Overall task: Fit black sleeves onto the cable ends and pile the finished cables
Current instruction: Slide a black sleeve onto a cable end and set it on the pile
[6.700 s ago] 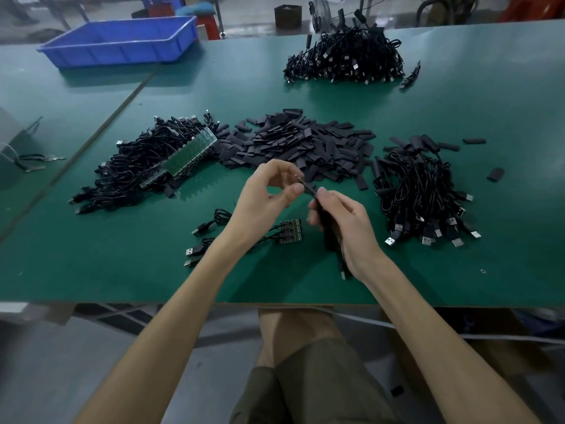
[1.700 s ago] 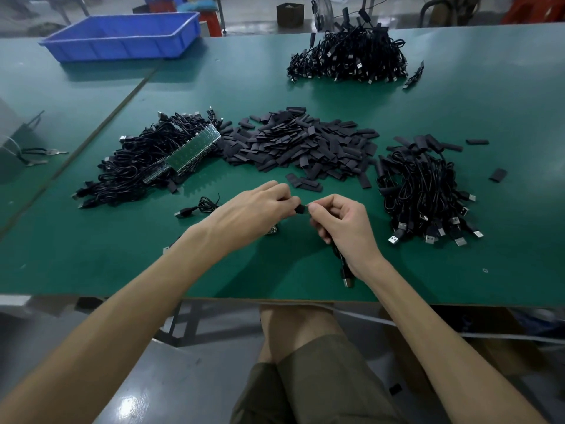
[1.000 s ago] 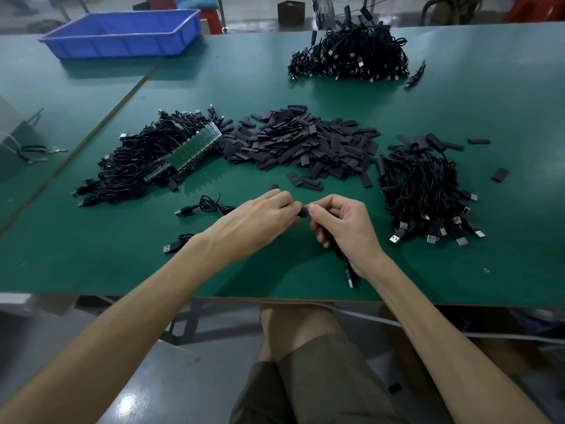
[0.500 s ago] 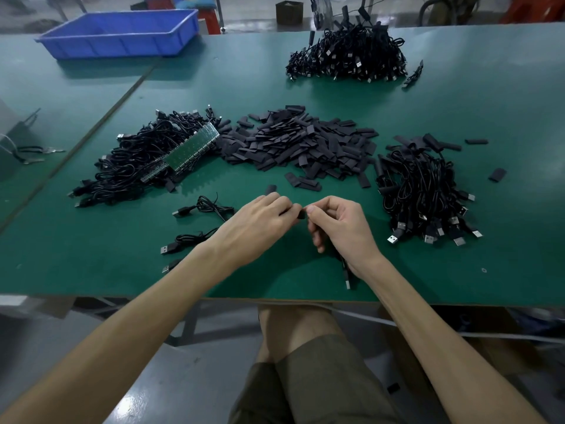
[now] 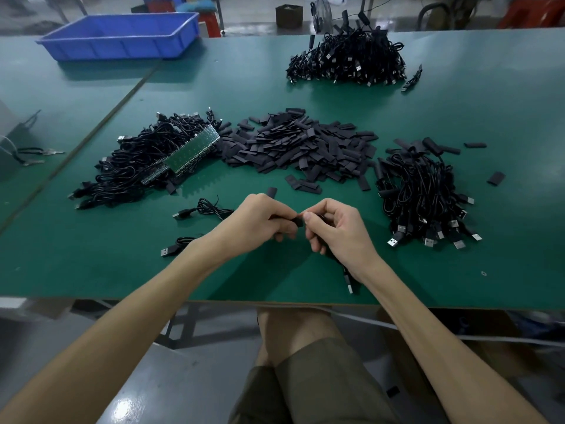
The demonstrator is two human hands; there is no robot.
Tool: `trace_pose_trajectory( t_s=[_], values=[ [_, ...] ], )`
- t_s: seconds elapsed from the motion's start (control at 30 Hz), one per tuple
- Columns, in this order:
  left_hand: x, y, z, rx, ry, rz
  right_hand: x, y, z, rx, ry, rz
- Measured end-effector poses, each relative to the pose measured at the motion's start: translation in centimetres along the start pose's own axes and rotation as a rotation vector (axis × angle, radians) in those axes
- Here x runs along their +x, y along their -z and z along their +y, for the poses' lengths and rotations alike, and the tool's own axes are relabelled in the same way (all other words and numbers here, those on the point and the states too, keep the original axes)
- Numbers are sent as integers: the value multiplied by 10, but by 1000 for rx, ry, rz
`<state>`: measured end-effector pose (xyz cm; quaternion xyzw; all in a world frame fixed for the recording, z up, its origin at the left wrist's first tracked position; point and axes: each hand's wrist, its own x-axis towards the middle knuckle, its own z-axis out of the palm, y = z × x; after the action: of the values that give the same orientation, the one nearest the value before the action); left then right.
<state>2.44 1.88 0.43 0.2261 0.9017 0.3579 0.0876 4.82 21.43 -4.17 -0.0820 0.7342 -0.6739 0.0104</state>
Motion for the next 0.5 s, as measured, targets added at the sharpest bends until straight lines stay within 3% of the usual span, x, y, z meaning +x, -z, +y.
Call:
trace_pose_trajectory(
  t_s=[0.07,0.3,0.5],
  values=[
    [-1,-1,3,50,-32,16,0,0,0,11,-4,21],
    [-3,-10,11,642,-338,78,0,0,1,82,-30,90],
    [-4,-13,13,732,-361,74,1,2,0,89,-28,77]
  ],
)
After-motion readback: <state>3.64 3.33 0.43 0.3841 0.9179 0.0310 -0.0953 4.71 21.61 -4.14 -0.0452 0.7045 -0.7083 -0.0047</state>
